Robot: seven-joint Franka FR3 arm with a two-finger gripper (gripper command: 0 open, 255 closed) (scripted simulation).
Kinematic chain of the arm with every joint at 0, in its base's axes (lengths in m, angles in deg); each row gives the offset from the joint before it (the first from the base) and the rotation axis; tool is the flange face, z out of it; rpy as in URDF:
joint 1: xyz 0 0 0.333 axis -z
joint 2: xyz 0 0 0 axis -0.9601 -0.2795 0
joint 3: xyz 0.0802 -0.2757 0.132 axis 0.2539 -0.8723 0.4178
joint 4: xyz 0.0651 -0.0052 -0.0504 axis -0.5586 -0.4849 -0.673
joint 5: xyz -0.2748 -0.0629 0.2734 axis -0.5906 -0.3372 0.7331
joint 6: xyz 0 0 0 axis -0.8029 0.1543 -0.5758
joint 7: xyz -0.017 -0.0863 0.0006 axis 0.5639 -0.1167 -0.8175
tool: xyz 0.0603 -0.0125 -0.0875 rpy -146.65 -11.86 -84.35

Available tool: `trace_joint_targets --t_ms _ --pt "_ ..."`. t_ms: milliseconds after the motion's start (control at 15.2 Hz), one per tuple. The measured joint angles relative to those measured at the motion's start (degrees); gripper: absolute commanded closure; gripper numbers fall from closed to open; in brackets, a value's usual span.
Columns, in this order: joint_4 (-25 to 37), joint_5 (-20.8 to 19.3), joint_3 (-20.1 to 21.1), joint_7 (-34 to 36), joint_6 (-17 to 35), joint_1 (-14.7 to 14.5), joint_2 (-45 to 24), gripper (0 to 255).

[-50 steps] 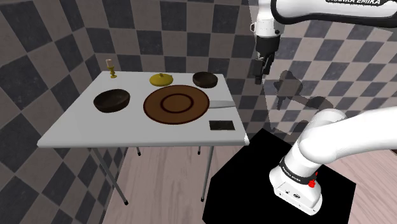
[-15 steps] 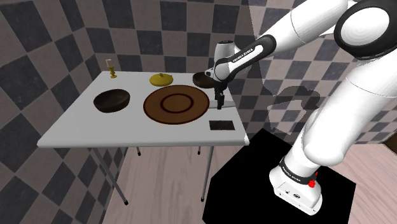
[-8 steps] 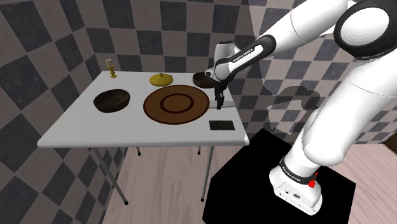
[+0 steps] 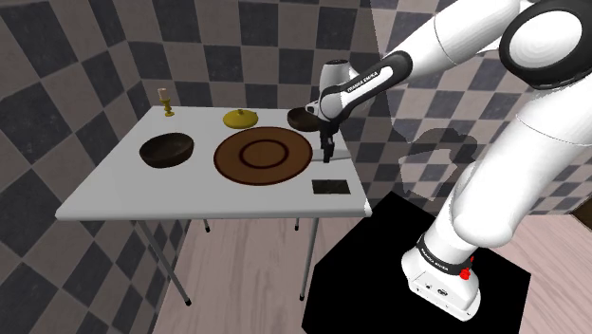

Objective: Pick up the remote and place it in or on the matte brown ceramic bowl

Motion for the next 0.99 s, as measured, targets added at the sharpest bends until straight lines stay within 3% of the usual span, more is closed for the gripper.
trace_joint_targets --t_ms 990 --pt "5.02 -1.32 0.53 1.0 -11.66 0.0 6.73 255"
